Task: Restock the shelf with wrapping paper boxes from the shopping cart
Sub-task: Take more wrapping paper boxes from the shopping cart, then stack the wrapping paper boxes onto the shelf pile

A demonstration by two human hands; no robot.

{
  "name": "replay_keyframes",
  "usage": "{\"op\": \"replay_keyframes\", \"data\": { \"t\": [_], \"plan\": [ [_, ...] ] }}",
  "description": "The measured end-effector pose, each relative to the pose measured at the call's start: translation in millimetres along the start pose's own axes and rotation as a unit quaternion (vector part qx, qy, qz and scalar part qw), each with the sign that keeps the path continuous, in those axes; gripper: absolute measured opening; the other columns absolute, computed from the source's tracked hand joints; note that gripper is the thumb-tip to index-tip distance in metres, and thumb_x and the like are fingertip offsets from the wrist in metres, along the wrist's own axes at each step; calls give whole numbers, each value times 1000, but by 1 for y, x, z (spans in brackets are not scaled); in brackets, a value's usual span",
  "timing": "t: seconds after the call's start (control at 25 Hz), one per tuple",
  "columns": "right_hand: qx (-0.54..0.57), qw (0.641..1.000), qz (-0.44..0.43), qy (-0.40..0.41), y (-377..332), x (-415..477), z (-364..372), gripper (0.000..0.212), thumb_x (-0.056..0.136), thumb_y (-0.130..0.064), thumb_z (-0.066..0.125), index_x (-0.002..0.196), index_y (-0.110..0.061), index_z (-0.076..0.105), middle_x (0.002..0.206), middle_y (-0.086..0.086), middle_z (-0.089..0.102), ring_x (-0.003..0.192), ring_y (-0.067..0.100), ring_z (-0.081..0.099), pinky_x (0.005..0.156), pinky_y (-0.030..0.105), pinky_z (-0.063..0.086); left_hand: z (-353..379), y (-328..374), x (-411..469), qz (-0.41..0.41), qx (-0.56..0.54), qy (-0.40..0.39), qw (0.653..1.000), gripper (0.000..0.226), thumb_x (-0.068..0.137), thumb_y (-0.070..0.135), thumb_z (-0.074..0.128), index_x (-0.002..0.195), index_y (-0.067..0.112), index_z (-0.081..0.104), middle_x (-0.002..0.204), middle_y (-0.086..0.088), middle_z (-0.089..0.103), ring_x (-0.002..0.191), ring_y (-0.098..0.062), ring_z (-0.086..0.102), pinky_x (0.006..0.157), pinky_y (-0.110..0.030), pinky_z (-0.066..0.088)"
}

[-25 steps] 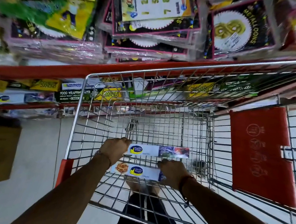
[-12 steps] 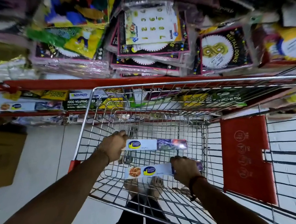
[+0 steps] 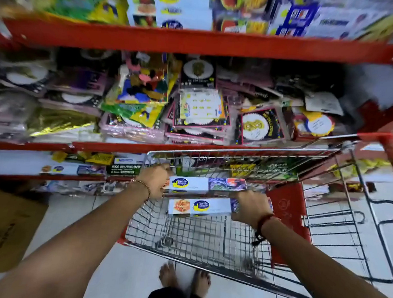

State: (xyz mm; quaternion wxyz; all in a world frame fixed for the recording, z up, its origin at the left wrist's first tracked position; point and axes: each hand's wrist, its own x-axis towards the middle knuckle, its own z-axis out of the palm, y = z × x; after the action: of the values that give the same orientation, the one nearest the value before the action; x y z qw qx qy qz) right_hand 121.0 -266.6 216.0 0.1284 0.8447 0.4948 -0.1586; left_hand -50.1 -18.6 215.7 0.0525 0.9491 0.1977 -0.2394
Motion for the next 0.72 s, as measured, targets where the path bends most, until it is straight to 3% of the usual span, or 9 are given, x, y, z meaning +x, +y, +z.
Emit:
{"op": "replay_keyframes", "data": {
  "t": [0.12, 0.2, 0.32, 0.52, 0.72],
  "plan": [
    [-16, 999, 0, 45, 4, -5, -49, 48, 72, -56, 71, 113, -31, 64, 105, 0, 71, 96, 24, 68, 72, 33, 53, -46, -12, -13, -21, 8, 26, 999, 59, 75, 25, 76, 131, 18, 58, 137, -5, 54, 112, -28, 64, 83, -30, 57],
    [-25, 997, 1, 80, 5, -9, -87, 49, 70, -60, 71, 110, -31, 67, 103, -1, 72, 95, 24, 69, 73, 34, 55, -80, -20, -24, -20, 7, 56, 998, 68, 76, 23, 74, 140, 21, 51, 145, -7, 46, 119, -28, 61, 87, -34, 58],
    [-31, 993, -4, 114, 7, -14, -145, 48, 67, -58, 73, 106, -30, 69, 99, -1, 72, 93, 24, 68, 72, 35, 55, -129, -33, -38, -18, 30, 100, 994, 65, 79, 24, 73, 140, 23, 50, 143, -6, 47, 109, -26, 65, 73, -34, 58],
    [-49, 983, -13, 174, 10, -20, -236, 57, 60, -60, 73, 109, -32, 69, 104, -4, 72, 99, 21, 67, 72, 32, 55, -206, -64, -59, -10, 29, 178, 983, 53, 79, 37, 75, 129, 26, 60, 121, -1, 56, 106, -23, 64, 78, -35, 59],
    [-49, 975, -22, 216, 10, -21, -311, 58, 61, -59, 79, 112, -34, 68, 109, -6, 71, 103, 20, 66, 75, 31, 49, -283, -93, -64, -23, 42, 212, 976, 58, 74, 40, 76, 128, 26, 58, 121, -1, 53, 102, -24, 65, 79, -42, 61]
  ]
}}
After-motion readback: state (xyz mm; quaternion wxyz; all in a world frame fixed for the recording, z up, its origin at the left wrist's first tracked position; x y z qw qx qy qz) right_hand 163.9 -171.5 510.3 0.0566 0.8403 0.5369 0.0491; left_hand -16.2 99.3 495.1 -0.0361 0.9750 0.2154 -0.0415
